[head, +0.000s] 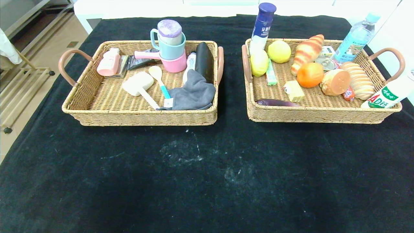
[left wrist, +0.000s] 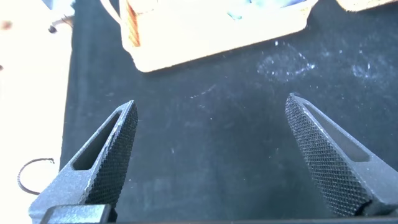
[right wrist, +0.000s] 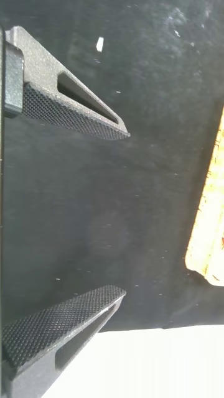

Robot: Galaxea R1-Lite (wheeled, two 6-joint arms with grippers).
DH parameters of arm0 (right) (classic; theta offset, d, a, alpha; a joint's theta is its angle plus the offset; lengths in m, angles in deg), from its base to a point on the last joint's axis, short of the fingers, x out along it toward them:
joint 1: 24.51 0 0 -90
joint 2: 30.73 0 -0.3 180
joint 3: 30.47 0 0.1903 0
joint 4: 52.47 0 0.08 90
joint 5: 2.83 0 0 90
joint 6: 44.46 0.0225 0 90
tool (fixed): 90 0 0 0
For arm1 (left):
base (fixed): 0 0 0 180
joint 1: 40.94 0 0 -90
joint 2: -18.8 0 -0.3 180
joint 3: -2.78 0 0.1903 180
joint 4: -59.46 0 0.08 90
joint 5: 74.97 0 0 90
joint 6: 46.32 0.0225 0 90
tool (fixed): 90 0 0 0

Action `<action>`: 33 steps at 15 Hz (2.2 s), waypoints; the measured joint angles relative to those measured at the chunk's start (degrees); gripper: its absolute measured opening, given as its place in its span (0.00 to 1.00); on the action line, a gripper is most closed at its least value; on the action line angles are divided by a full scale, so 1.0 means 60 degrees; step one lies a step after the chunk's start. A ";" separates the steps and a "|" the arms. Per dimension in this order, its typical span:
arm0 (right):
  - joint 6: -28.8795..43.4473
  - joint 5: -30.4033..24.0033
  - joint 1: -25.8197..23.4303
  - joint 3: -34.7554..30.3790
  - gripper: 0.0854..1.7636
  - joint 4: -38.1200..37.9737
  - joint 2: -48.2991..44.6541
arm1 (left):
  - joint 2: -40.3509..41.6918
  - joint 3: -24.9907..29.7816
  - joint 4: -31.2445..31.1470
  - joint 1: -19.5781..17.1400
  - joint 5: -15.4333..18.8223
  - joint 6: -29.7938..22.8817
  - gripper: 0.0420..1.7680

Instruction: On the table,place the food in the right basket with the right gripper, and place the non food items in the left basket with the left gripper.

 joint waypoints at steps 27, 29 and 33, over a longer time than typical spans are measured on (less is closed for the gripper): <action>0.0776 0.0888 0.0061 -0.6349 0.97 0.5153 -0.2615 | 0.2680 0.5917 0.3889 -0.0335 0.0008 -0.0303 0.97; 0.0778 0.0888 0.0061 -0.6349 0.97 0.4777 -0.2615 | 0.2680 0.6028 0.3623 -0.0335 -0.0089 -0.0394 0.97; 0.1077 0.0888 0.0061 -0.6361 0.97 0.4003 -0.2615 | 0.2676 0.6069 0.2731 -0.0335 -0.0479 -0.0569 0.97</action>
